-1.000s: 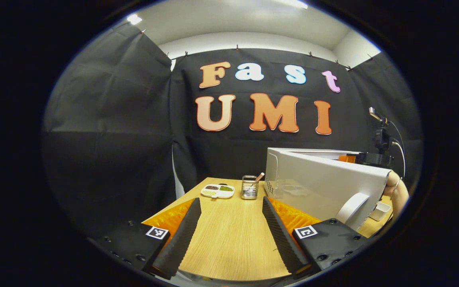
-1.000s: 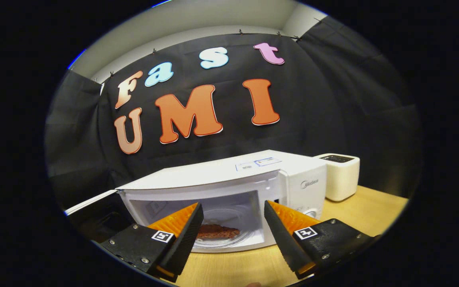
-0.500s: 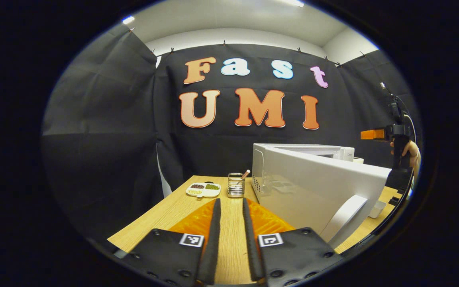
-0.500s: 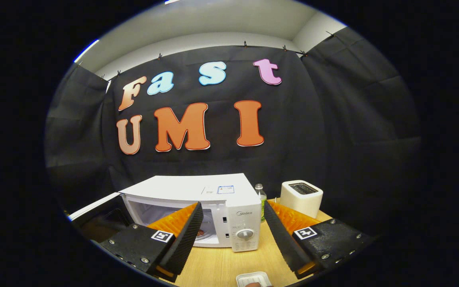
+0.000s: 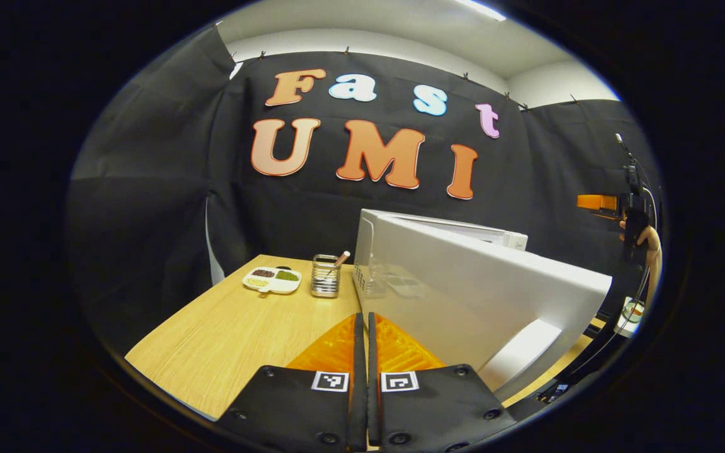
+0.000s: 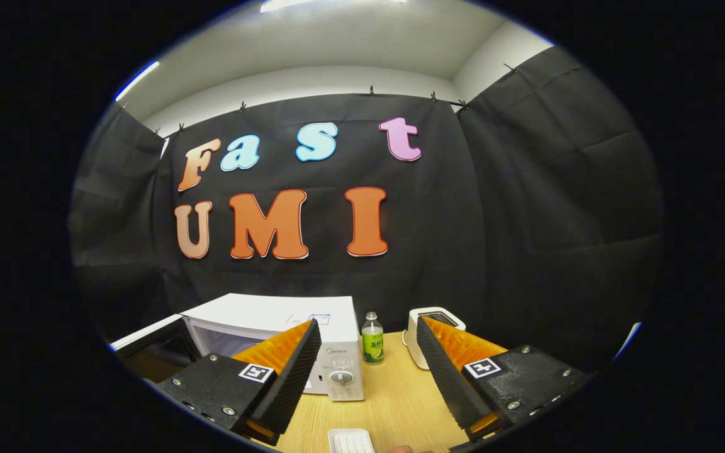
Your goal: Open the microwave oven with the left hand, put the food in, and close the microwave oven.
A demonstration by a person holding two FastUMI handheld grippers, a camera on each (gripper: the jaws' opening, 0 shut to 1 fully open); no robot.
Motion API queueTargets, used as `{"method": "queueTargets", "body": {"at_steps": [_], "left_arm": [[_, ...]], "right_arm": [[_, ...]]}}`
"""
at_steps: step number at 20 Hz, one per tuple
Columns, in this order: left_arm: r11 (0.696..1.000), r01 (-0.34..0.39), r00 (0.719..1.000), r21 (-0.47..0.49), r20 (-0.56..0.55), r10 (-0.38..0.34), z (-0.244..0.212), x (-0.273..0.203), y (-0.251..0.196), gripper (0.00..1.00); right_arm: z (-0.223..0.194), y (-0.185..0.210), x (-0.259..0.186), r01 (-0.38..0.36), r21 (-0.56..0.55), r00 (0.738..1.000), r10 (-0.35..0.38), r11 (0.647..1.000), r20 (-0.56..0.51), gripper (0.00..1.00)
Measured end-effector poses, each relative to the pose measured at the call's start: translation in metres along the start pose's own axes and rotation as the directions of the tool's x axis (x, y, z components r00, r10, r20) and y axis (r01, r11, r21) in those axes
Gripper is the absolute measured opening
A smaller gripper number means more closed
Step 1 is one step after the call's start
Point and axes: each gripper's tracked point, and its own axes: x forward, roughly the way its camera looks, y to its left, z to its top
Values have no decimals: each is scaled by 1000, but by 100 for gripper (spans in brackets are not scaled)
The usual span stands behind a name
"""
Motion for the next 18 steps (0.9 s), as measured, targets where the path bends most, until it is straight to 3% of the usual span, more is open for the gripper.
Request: {"method": "queueTargets", "body": {"at_steps": [4, 11, 18], "left_arm": [[997, 23, 1000, 72, -7, -22, 7, 6, -30, 5], [983, 173, 985, 67, -28, -172, 1, 40, -117, 5], [965, 254, 967, 67, -15, -253, 10, 88, -190, 5]], "right_arm": [[1, -20, -10, 9, 37, 1000, -10, 999, 16, 95], [3, -54, -22, 35, 20, 999, -35, 999, 16, 94], [4, -91, -32, 72, 27, 997, -72, 997, 24, 94]]}}
